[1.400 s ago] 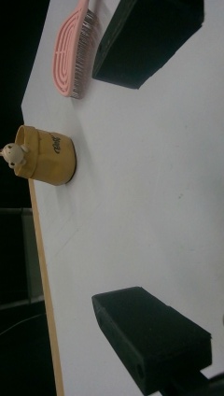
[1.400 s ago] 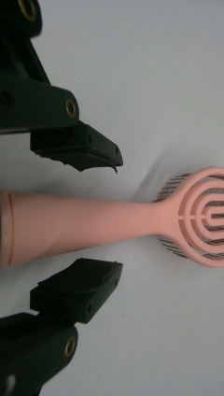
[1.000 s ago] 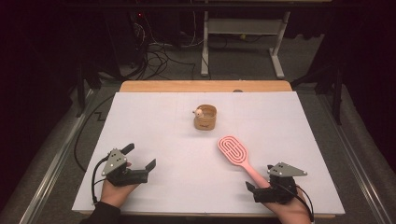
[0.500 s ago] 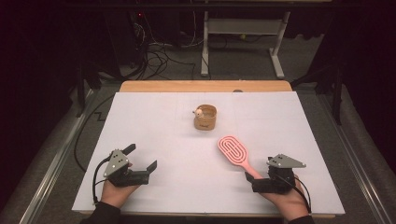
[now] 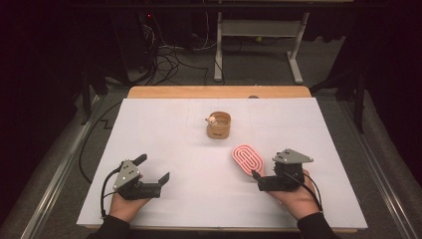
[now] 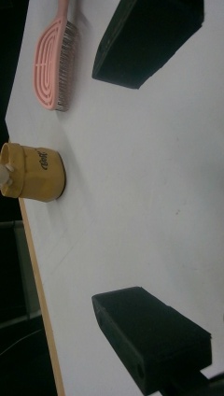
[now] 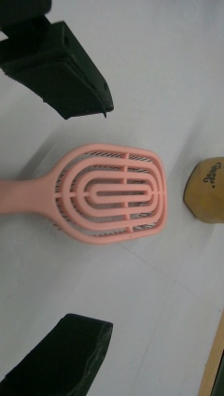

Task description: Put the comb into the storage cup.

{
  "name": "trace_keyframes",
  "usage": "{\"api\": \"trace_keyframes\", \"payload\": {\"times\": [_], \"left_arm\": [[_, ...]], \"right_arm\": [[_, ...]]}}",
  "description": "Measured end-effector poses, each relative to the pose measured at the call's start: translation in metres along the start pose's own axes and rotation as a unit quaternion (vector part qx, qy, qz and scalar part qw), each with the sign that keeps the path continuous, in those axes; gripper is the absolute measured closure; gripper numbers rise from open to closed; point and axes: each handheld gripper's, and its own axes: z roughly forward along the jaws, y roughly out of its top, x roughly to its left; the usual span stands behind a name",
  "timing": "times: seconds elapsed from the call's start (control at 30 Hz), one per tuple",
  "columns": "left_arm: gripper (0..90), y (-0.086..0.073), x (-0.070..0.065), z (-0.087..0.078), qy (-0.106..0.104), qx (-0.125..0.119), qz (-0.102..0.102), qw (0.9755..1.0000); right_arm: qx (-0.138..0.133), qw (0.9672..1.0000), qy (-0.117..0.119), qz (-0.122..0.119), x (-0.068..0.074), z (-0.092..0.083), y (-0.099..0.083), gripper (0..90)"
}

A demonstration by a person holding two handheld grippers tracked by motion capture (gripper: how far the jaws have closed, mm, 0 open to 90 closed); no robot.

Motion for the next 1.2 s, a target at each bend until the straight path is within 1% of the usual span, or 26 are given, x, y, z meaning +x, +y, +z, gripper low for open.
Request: {"api": "trace_keyframes", "payload": {"times": [0.13,0.2,0.27,0.33,0.37,0.47,0.53,0.6,0.67,0.7,0.77,0.87,0.97,1.07,1.1,1.13,1.2], "left_arm": [[0.0,0.001,0.002,-0.001,-0.001,-0.004,-0.001,1.0],[0.0,0.001,0.002,-0.001,-0.001,-0.003,-0.003,1.0],[0.0,0.001,0.002,-0.001,-0.001,-0.004,-0.004,1.0],[0.0,0.001,0.003,-0.001,-0.001,-0.005,-0.007,1.0],[0.0,0.001,0.003,-0.002,-0.001,-0.006,-0.008,0.9999],[0.0,0.001,0.002,-0.003,-0.003,-0.008,-0.009,0.9999],[0.0,0.001,0.003,-0.002,-0.004,-0.008,-0.011,0.9999],[0.0,0.001,0.002,-0.002,-0.004,-0.008,-0.012,0.9999],[0.0,0.001,0.002,-0.002,-0.005,-0.008,-0.01,0.9999],[0.0,0.001,0.003,-0.003,-0.005,-0.009,-0.01,0.9999],[0.0,0.001,0.003,-0.003,-0.004,-0.011,-0.012,0.9999],[0.0,0.001,0.003,-0.003,-0.001,-0.012,-0.013,0.9998],[0.0,0.001,0.004,-0.003,-0.003,-0.013,-0.013,0.9998],[0.0,0.001,0.004,-0.003,-0.002,-0.012,-0.013,0.9998],[0.0,0.001,0.004,-0.004,-0.002,-0.012,-0.014,0.9998],[0.0,0.001,0.005,-0.003,-0.002,-0.012,-0.014,0.9998],[0.0,0.001,0.005,-0.003,-0.002,-0.011,-0.013,0.9999]], "right_arm": [[0.013,0.9999,0.0,0.001,0.001,0.012,0.011,0.3],[0.025,0.9997,0.002,0.001,0.0,0.019,0.015,0.3],[0.033,0.9994,0.002,0.003,0.0,0.026,0.017,0.3],[0.04,0.9992,-0.004,-0.003,0.0,0.032,0.019,0.3],[0.042,0.9991,-0.004,-0.002,0.001,0.035,0.02,0.3],[0.047,0.9989,-0.001,-0.002,0.003,0.04,0.021,0.3],[0.057,0.9984,0.003,-0.001,0.004,0.047,0.022,0.3],[0.064,0.9979,0.004,0.001,0.004,0.05,0.023,0.3],[0.065,0.9978,0.006,0.002,0.004,0.052,0.023,0.3],[0.072,0.9973,0.014,0.002,0.003,0.055,0.024,0.3],[0.077,0.9969,0.019,0.0,0.003,0.059,0.026,0.3],[0.083,0.9964,0.018,0.0,0.003,0.062,0.027,0.3],[0.103,0.9943,0.027,-0.003,0.002,0.069,0.029,0.5],[0.109,0.9937,0.028,-0.005,0.003,0.071,0.03,0.6],[0.11,0.9935,0.029,-0.006,0.003,0.072,0.031,1.2],[0.111,0.9934,0.027,-0.011,0.005,0.072,0.031,4.1],[0.113,0.9931,0.025,-0.015,0.006,0.072,0.03,4.4]]}}
